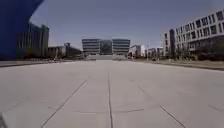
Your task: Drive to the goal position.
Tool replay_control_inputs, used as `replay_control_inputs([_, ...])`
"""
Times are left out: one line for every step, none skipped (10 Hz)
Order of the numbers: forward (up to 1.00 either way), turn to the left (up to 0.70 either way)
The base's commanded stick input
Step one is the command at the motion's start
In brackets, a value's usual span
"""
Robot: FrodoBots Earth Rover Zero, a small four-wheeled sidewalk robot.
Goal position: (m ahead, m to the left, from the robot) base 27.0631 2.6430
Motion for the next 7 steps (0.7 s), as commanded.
replay_control_inputs([1.0,0.0])
replay_control_inputs([1.0,0.0])
replay_control_inputs([1.0,0.0])
replay_control_inputs([1.0,0.0])
replay_control_inputs([1.0,0.0])
replay_control_inputs([1.0,0.0])
replay_control_inputs([1.0,0.2])
